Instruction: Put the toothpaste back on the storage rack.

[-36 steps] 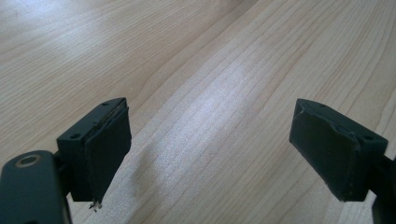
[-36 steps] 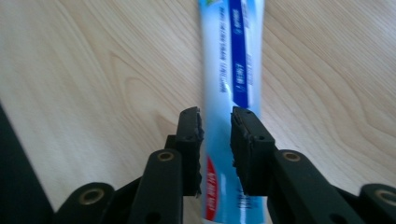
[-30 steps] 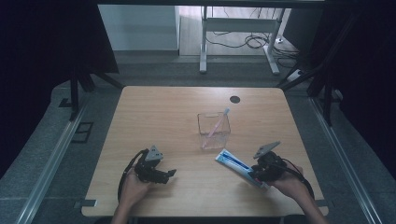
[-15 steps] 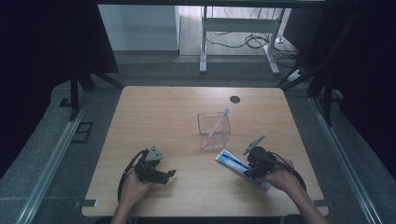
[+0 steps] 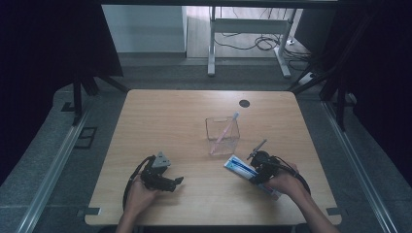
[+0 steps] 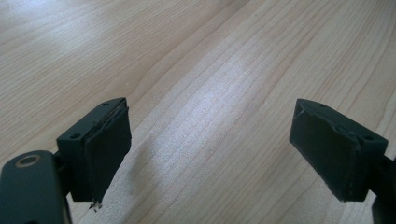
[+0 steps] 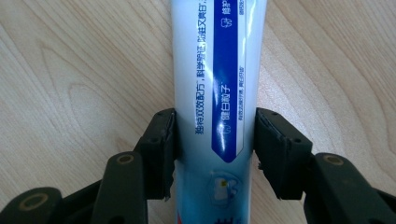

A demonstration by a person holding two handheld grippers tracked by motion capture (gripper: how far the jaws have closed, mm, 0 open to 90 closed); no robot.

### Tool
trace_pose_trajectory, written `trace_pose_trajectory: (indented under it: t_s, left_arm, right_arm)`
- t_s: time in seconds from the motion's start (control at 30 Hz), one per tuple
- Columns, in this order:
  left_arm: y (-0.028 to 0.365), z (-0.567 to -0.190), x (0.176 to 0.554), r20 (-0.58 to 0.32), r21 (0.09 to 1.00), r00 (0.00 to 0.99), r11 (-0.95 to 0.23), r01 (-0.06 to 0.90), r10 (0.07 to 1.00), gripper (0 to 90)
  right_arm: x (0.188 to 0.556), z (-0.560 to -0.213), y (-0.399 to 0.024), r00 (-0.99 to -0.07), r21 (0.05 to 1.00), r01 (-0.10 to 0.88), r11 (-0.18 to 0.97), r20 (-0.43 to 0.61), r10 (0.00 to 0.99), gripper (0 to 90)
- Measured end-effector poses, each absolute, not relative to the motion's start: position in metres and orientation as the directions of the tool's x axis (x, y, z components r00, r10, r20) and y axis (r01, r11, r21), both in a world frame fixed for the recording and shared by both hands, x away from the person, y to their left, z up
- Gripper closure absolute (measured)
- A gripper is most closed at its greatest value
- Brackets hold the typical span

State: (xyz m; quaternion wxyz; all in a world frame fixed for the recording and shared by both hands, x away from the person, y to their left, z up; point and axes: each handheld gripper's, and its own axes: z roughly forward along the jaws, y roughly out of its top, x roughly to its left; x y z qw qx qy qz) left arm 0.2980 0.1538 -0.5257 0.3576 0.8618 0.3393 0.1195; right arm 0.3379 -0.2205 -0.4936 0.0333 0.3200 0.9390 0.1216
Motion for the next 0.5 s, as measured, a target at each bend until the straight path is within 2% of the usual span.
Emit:
trace_pose_trajectory:
  t_s: [0.13,0.3,0.5]
  left_arm:
    - [0.1532,-0.5262,0.298,-0.033,0.694,0.742,-0.518,0.5,0.67,12.8]
    - [0.1532,-0.5263,0.2979,-0.032,0.694,0.742,-0.52,0.499,0.669,12.9]
    - [0.153,-0.5258,0.2977,-0.031,0.695,0.745,-0.521,0.495,0.667,12.9]
  right_arm:
    - [0.3386,-0.4951,-0.2186,-0.796,0.239,0.59,0.771,0.01,0.605,52.0]
    - [0.3383,-0.4919,-0.2206,-0.784,0.252,0.604,0.756,0.021,0.62,64.7]
    - [0.3358,-0.4879,-0.22,-0.784,0.257,0.602,0.756,0.006,0.621,70.6]
